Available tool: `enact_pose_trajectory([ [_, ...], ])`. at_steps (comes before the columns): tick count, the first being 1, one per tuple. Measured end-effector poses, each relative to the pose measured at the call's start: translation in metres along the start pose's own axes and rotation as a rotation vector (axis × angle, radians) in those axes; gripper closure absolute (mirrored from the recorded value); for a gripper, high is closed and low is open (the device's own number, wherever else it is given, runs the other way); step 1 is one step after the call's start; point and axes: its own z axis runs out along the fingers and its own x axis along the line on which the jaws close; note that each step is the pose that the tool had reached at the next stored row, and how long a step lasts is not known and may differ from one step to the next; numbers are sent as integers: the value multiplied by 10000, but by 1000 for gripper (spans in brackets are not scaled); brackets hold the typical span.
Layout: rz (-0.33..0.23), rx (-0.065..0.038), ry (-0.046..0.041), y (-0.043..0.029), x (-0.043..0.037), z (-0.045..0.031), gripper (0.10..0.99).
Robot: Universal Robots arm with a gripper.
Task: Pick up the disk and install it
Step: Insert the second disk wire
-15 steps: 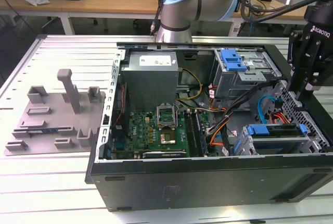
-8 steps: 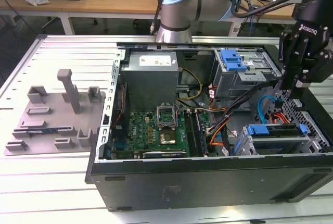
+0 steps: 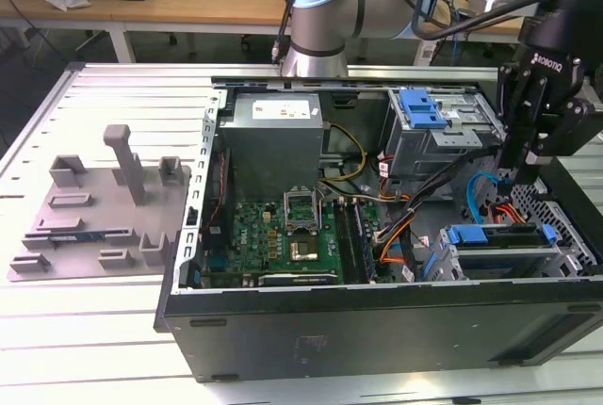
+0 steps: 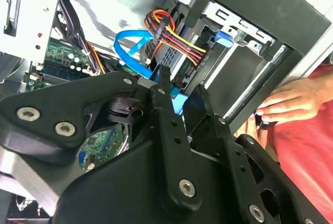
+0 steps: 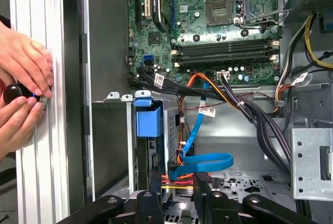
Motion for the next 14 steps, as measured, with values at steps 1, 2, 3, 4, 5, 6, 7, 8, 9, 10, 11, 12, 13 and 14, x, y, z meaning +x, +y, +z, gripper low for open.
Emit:
enact_pose_trajectory([
  [1,-8,-29,3,3,-2,8,710],
  [2,-14,-50,7,6,-3,15,710],
  [3,-18,-68,13,9,-6,25,710],
  [4,-21,-78,16,10,-8,33,710],
  [5,-24,-89,24,11,-11,42,710],
  [6,-25,-93,26,11,-12,46,710],
  [7,-26,-98,29,12,-13,51,725],
  [8,-28,-103,32,12,-15,57,792],
  [9,-29,-110,35,13,-16,62,863],
  [10,-29,-114,34,13,-15,65,863],
  [11,-31,-119,34,13,-15,69,863],
  [12,-34,-124,34,12,-15,72,863],
  [13,-35,-132,34,12,-13,76,863],
  [14,-37,-138,33,12,-12,79,863],
])
